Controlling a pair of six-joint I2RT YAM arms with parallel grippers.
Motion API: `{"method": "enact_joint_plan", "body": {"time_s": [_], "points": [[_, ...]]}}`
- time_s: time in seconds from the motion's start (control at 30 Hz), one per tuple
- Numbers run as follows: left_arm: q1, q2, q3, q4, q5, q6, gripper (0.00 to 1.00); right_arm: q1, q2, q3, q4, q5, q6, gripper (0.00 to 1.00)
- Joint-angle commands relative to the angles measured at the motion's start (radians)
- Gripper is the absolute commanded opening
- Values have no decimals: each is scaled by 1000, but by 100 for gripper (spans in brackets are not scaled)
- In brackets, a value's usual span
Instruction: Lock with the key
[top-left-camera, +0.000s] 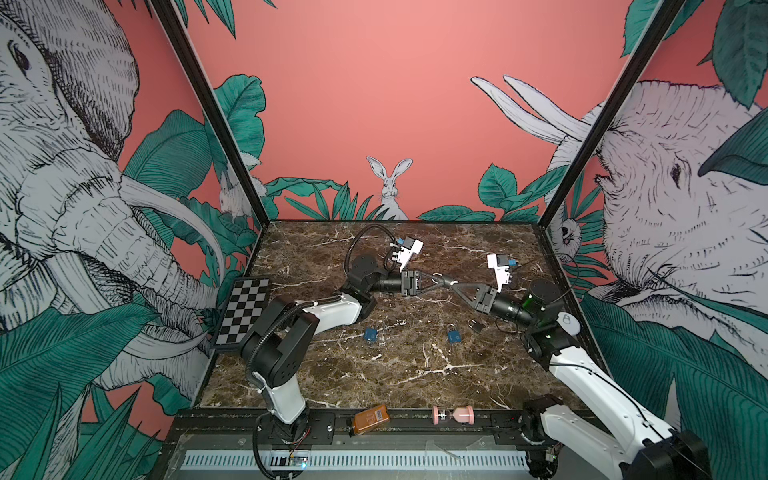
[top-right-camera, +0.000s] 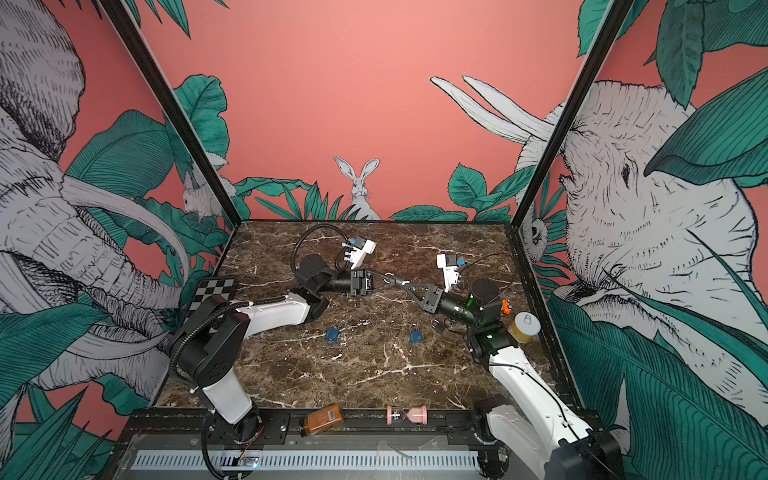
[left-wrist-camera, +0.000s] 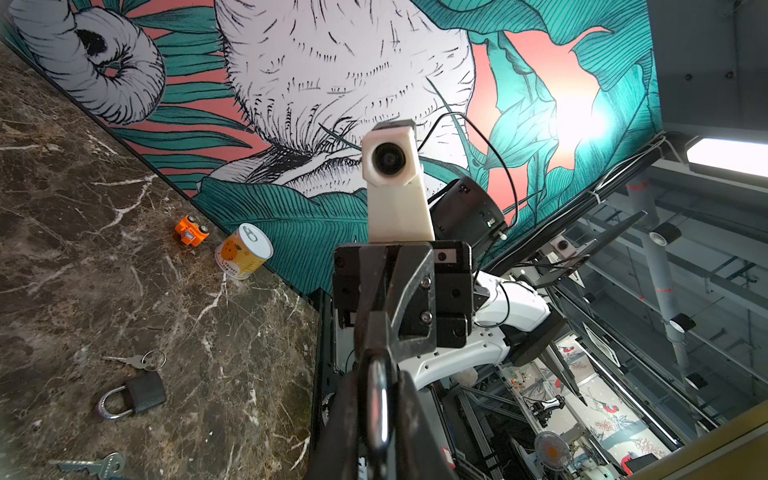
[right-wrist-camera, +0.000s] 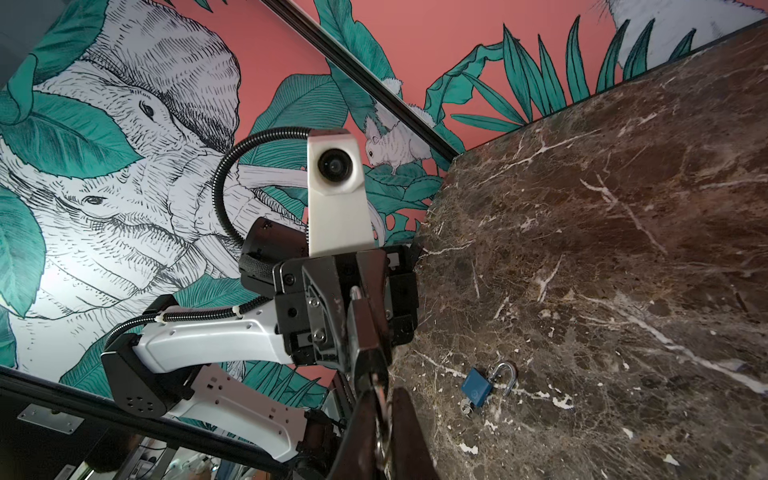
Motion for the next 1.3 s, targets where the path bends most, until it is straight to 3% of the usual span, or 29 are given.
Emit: {"method": "enact_joint_plan", "body": {"time_s": [0.0, 0.1, 0.2, 0.47, 0.6, 0.87, 0.93, 1.0, 1.07, 1.13, 1.23, 1.27], "points": [[1, -4, 23, 61, 13, -14, 0, -4, 2, 28, 63, 3, -4, 9], [0, 4, 23, 74, 12, -23, 0, -4, 2, 21, 68, 1, -2, 8], [1, 9, 28, 77, 9, -25, 0, -5, 8, 8, 87, -4, 6, 0], [4, -4, 46, -56, 19, 67, 0, -28, 1, -42, 160, -24, 35, 0], [15, -36, 8, -79, -37, 134, 0, -69, -11, -69, 227, -48, 80, 0], [50, -38, -17, 42, -87, 76, 0, -102, -57, -108, 251, -57, 98, 0], [50, -34, 6, -19, -53, 93, 0, -103, -66, -109, 202, -50, 82, 0], [49, -29, 55, -171, 26, 153, 0, -102, -81, -95, 91, -26, 38, 0], [49, -30, 114, -408, 112, 289, 0, -102, -108, -70, -96, 37, -41, 0], [50, -60, 172, -819, 135, 578, 0, -102, -142, -58, -250, 131, -97, 0], [26, -93, 300, -1496, -30, 1109, 0, -99, -164, -76, -316, 185, -106, 0], [19, -84, 316, -1577, -57, 1174, 0, -100, -161, -76, -339, 186, -106, 0]]}}
